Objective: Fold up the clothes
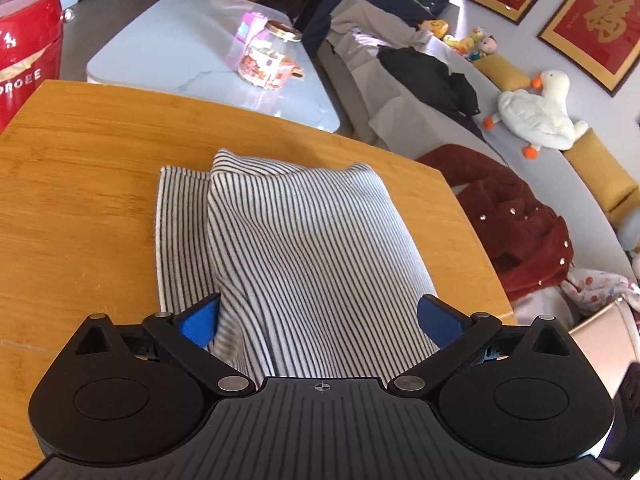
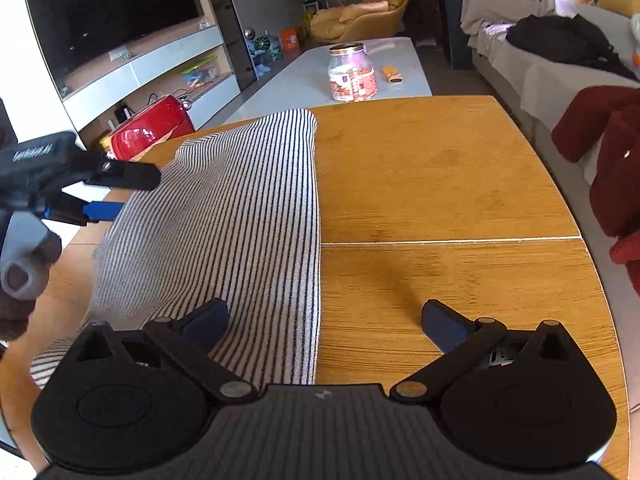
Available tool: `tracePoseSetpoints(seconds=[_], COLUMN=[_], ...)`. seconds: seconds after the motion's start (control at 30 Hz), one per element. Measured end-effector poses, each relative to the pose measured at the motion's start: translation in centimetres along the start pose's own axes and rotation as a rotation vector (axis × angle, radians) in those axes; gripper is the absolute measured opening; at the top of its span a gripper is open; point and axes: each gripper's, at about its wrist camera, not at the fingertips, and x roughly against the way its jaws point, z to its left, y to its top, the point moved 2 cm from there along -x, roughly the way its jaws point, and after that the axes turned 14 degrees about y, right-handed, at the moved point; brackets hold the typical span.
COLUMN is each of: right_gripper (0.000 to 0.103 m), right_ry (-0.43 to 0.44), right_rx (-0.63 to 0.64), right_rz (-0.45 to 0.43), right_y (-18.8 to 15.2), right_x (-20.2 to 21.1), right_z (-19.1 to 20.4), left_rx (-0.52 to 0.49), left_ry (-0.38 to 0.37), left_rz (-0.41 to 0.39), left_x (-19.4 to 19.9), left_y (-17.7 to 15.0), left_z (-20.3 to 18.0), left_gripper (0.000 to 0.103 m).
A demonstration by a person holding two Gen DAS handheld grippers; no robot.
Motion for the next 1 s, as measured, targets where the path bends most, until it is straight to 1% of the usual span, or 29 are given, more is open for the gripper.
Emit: tracePoseSetpoints(seconds=[0.1,0.17,0.23,0.33,0.4,0.5,0.57,0.67,0.7,0.77,0.87,0.97,1.0], right_gripper=[0.103,0.103,0.103,0.103,0.103,0.103,0.103,0.103,0.103,0.103,0.103,0.103,0.103], right_ry=[0.036,-0.002,-0.083,-0.203,-0.227,-0.206,-0.189,-0.193,-0.198,-0.195,-0.091,-0.037,-0.031], right_rx=[-0.035,-0.010,0.036,0.152,0.229,0.240,0.213,0.223,0.227,0.228,0.191,0.202,0.212], right_rz=[-0.071,-0.116,-0.113,-0.037,-0.033,-0.027,-0.012,0.004,-0.004,-0.033,-0.081,-0.111,-0.100], right_y=[0.8,1.4,1.5,0.2,-1.4,-2.3,-2.8,-2.7,-2.3,-1.7,-0.7,0.0,0.0], right_x=[1.7,2.3,1.8,0.2,0.2,1.3,1.9,2.6,3.0,3.9,4.5,3.8,3.2], right_z=[-0.7,-0.8,-0.9,-0.4,0.5,1.0,0.8,0.9,1.1,1.7,2.9,4.3,4.6], left_rx=[-0.056,-0.100,-0.143,-0.217,-0.231,-0.226,-0.217,-0.227,-0.231,-0.240,-0.254,-0.303,-0.321], left_ry=[-0.034,-0.052,-0.070,-0.028,-0.009,0.026,0.063,0.152,0.182,0.192,0.198,0.169,0.168], left_rz=[-0.009,-0.011,-0.013,-0.037,-0.034,-0.022,-0.023,-0.057,-0.068,-0.077,-0.089,-0.085,-0.081], left_x=[1.7,2.4,3.2,3.1,2.8,2.1,1.9,2.1,2.1,2.9,4.2,5.3,5.5], left_y=[-1.7,-2.9,-4.1,-5.4,-5.6,-5.6,-5.4,-5.1,-5.0,-5.2,-5.5,-6.7,-7.2], left_z=[-1.1,-1.9,-2.8,-3.9,-3.9,-3.5,-3.0,-2.1,-1.8,-1.3,-0.7,-1.3,-1.6], left_gripper=[0.103,0.103,0.103,0.103,0.103,0.103,0.103,0.103,0.103,0.103,0.103,0.103,0.103])
